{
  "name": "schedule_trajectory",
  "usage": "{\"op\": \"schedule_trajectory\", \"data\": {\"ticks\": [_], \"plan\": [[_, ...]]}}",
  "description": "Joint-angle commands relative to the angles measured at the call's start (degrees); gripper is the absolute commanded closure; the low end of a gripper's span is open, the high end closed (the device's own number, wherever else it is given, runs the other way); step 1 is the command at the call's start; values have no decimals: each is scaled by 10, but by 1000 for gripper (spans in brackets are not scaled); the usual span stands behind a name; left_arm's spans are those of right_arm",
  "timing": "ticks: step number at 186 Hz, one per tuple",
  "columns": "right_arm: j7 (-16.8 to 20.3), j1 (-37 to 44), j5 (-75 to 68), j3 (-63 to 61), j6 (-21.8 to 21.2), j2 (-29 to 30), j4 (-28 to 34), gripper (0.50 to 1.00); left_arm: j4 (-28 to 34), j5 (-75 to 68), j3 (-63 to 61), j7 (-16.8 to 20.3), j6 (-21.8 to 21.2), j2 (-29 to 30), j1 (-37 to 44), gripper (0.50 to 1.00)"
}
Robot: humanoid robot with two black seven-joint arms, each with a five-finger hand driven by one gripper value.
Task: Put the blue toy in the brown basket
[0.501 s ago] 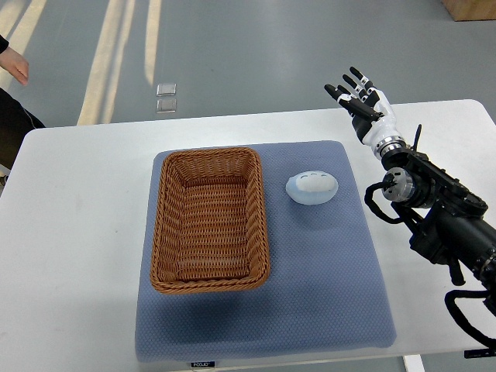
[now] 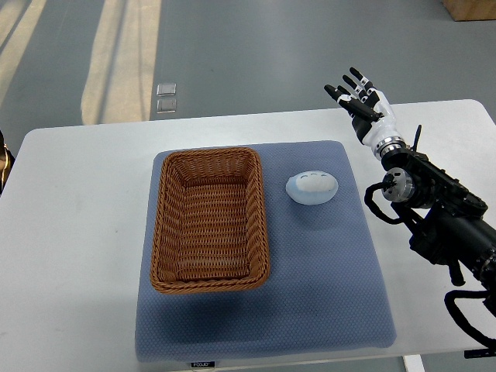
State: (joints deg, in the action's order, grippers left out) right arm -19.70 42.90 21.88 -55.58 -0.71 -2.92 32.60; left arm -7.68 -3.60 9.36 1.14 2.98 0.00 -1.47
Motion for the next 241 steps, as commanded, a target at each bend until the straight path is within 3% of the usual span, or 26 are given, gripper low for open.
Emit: {"op": "schedule_trajectory", "data": {"ticks": [1, 241], "plan": [[-1, -1, 0, 0, -2, -1, 0, 591, 0, 0, 0, 0, -1, 0, 1, 500], [0, -3, -2, 0, 6, -19, 16, 591, -1, 0, 0, 0, -1, 0, 1, 500]]}}
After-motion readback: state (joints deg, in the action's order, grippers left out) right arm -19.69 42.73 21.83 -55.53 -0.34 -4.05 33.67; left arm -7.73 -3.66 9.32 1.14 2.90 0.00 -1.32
